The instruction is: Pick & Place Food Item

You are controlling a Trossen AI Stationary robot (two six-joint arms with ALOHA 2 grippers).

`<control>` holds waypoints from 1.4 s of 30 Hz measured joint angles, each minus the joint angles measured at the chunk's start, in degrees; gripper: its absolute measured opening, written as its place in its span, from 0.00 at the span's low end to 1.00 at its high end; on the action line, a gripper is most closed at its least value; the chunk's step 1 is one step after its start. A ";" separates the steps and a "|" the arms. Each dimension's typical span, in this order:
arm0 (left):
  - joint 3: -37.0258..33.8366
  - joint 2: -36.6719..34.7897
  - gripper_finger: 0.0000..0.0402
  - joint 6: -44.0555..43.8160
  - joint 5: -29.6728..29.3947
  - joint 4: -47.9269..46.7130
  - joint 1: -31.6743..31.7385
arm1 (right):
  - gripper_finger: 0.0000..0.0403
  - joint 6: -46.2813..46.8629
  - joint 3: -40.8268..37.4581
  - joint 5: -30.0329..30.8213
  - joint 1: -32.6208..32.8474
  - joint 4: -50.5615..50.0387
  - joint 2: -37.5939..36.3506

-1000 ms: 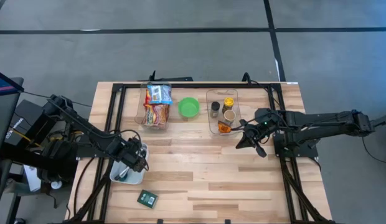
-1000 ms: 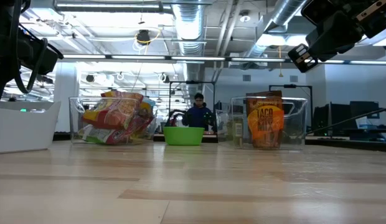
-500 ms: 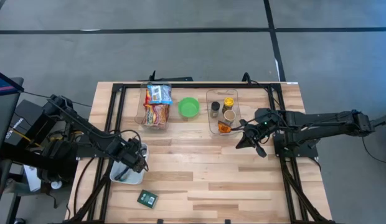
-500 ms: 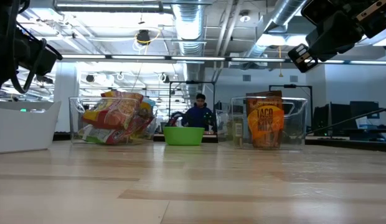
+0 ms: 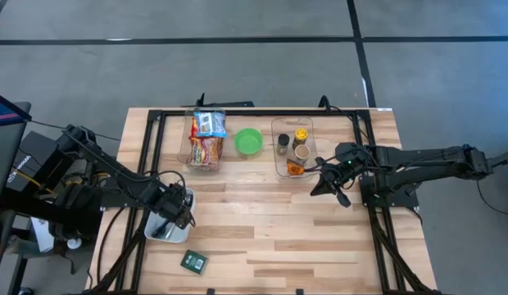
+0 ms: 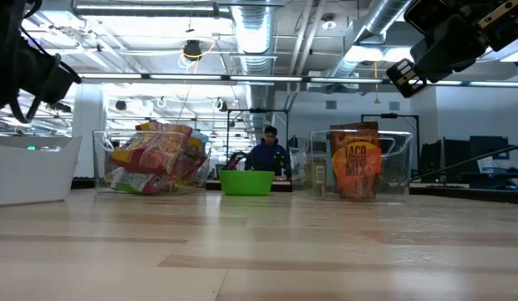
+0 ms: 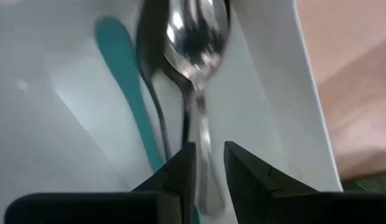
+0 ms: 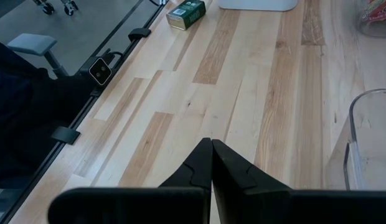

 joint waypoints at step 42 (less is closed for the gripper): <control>0.04 -15.41 0.01 3.04 -20.81 11.20 0.02 | 0.00 -0.09 0.00 0.00 0.02 0.04 0.00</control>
